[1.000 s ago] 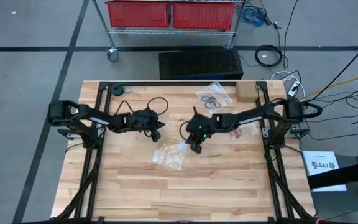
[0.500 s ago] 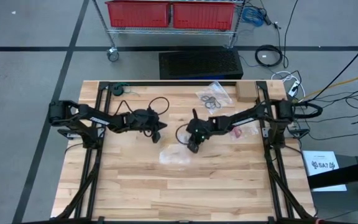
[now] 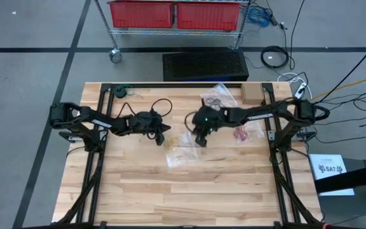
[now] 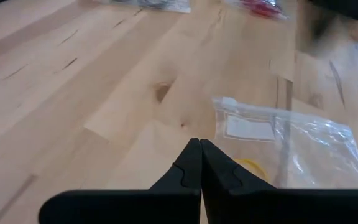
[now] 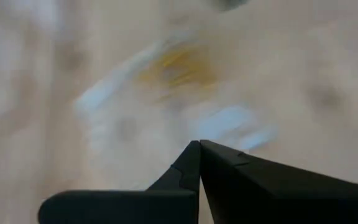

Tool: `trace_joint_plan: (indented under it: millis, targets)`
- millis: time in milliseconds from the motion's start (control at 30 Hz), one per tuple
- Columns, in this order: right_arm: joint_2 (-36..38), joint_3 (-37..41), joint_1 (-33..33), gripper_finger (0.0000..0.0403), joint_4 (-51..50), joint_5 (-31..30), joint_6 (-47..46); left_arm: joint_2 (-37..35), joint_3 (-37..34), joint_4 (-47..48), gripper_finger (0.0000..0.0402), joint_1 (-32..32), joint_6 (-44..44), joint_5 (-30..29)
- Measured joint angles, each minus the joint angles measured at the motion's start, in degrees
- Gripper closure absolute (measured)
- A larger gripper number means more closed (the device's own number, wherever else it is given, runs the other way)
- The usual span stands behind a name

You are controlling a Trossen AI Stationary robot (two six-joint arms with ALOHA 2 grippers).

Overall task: Sort rubber bands
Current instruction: Close the zip bag

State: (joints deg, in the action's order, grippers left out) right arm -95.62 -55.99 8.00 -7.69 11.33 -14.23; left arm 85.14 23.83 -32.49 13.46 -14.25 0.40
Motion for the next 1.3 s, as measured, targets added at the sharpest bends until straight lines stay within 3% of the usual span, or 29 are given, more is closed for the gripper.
trace_joint_plan:
  millis: [233,400,600,800,1100,1300]
  targets:
    - [-2.2,0.0,-11.4,0.0403,-1.5,1.0,-7.4,0.0,0.0,0.8,0.0401,0.0,1.1,2.6]
    - [-5.1,0.0,-15.0,0.0403,-0.4,0.8,-14.1,0.0,0.0,2.6,0.0401,0.0,1.1,2.8]
    - [-8.4,0.0,-14.8,0.0403,-3.1,0.6,-16.5,0.0,0.0,3.6,0.0401,-0.6,1.1,3.7]
    - [-8.0,-0.1,-13.4,0.0403,-10.0,-3.6,-15.9,0.0,0.0,3.0,0.0397,-0.7,1.5,3.9]
    - [-7.6,-0.1,-9.9,0.0403,-11.0,-4.9,-6.1,0.0,0.0,0.4,0.0334,-0.7,1.1,4.2]
    - [-3.4,0.1,-8.0,0.0403,-12.1,-6.4,-2.7,0.0,2.8,-0.2,0.029,-0.7,1.0,5.4]
